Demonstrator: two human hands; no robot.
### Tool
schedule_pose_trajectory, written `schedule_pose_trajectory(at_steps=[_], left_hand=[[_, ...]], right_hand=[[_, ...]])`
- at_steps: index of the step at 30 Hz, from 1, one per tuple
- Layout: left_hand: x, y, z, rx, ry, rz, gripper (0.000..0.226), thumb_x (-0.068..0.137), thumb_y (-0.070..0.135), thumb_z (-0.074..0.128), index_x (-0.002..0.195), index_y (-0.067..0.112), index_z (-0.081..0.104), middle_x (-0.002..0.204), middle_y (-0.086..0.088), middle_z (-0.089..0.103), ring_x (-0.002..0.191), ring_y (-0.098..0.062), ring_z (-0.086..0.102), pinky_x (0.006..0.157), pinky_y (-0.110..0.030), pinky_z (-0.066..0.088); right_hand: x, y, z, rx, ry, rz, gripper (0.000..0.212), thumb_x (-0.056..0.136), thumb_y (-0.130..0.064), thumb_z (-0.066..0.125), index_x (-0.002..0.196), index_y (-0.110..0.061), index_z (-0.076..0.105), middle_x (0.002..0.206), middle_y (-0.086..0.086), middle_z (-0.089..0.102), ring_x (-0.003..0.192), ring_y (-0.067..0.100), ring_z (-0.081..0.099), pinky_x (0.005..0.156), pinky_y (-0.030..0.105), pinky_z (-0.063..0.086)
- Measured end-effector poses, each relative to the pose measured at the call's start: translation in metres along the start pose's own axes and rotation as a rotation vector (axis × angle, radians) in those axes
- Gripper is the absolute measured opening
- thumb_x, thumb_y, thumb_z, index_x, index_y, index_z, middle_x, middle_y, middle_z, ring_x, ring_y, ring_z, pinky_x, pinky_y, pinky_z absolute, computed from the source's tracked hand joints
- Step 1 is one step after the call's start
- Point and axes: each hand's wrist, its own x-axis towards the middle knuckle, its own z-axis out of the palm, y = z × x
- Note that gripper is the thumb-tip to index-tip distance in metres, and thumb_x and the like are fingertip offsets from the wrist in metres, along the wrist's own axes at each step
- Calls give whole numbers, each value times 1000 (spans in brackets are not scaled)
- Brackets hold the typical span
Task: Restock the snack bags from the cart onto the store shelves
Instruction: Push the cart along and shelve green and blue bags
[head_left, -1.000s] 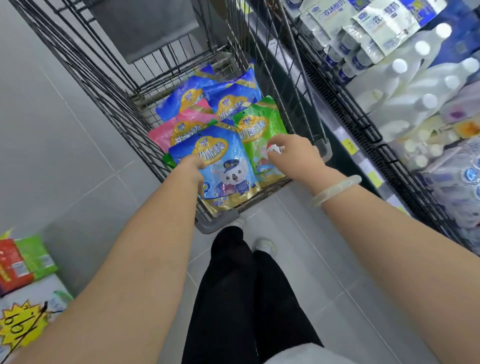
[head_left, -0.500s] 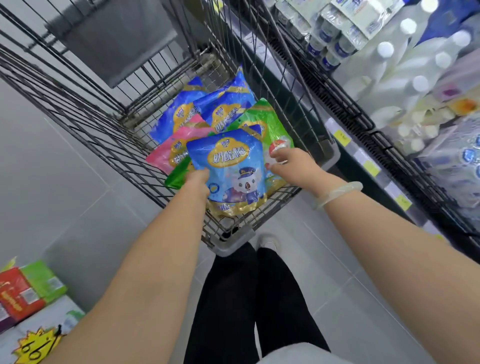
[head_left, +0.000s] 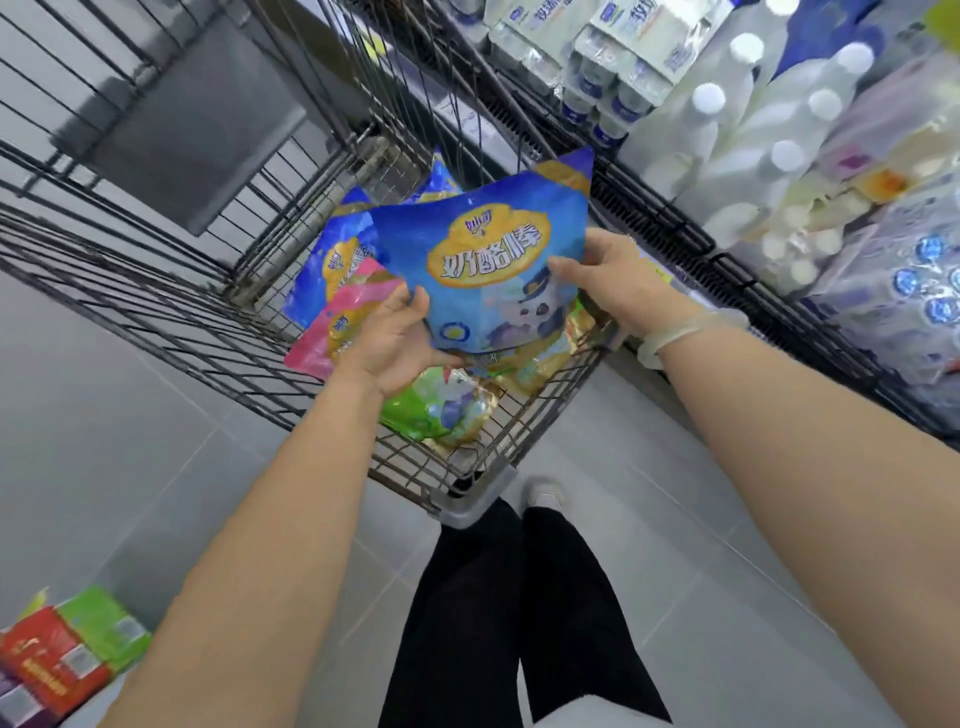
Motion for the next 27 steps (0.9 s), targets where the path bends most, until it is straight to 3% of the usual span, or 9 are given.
schedule_pose_trajectory(at_steps=[4, 6, 11, 15, 17, 21, 23, 25, 27], left_hand=[[33, -26, 16, -104, 375, -275, 48, 89, 33, 56, 134, 24, 43, 152, -3, 33, 140, -29, 34, 103, -70, 22], [45, -45, 18, -52, 530, -495, 46, 99, 28, 42, 142, 13, 33, 153, -8, 28, 134, -33, 35, 108, -61, 21], [66, -64, 21, 57, 546, -549, 29, 99, 18, 42, 125, 5, 43, 122, -19, 54, 105, -31, 56, 84, -33, 51], [78, -68, 24, 82, 558, -634, 45, 98, 28, 44, 137, 7, 39, 135, -11, 53, 130, -25, 47, 107, -43, 34], [81, -69, 27, 52, 556, -688, 44, 96, 33, 49, 132, 9, 43, 116, -9, 60, 111, -25, 56, 103, -42, 37], [86, -71, 29, 3, 685, -627, 19, 88, 23, 64, 86, 6, 56, 74, -2, 44, 60, -12, 43, 61, -20, 49], [84, -65, 31, 45, 713, -530, 15, 90, 22, 60, 92, 7, 57, 75, -4, 48, 50, -12, 49, 40, -20, 48], [79, -59, 30, 189, 795, -362, 15, 93, 23, 57, 99, 9, 54, 75, -9, 56, 51, -19, 58, 55, -31, 58], [67, -47, 32, 399, 885, -132, 20, 92, 22, 58, 103, 4, 60, 92, -15, 65, 78, -24, 62, 85, -40, 55]], right_hand=[[3, -4, -9, -152, 309, -98, 29, 83, -20, 57, 98, 4, 65, 101, 22, 70, 95, 37, 65, 87, 54, 50], [2, -7, -14, -185, 395, -139, 39, 79, -29, 54, 93, 7, 63, 96, 26, 68, 92, 39, 64, 83, 56, 49], [2, -24, -30, -106, 509, -180, 25, 83, -19, 58, 96, 0, 68, 89, 8, 70, 83, 21, 62, 81, 45, 53], [11, -28, -35, -187, 521, -131, 43, 72, -36, 56, 89, 1, 68, 91, 23, 71, 82, 33, 66, 76, 56, 51], [13, -32, -33, -205, 530, -95, 43, 73, -33, 57, 89, 7, 65, 91, 28, 68, 79, 36, 65, 75, 56, 52], [16, -35, -24, -228, 479, -56, 29, 82, -19, 62, 84, 10, 62, 72, 19, 60, 65, 20, 49, 60, 34, 42], [12, -38, -20, -196, 478, -44, 27, 83, -16, 61, 80, 10, 62, 68, 12, 50, 66, 16, 42, 57, 28, 30], [4, -41, -19, -126, 492, -41, 30, 80, -18, 61, 83, 12, 63, 70, 10, 50, 69, 14, 41, 59, 28, 30], [-10, -47, -22, -14, 531, -45, 38, 73, -25, 59, 84, 11, 64, 73, 18, 59, 72, 13, 44, 62, 37, 39]])
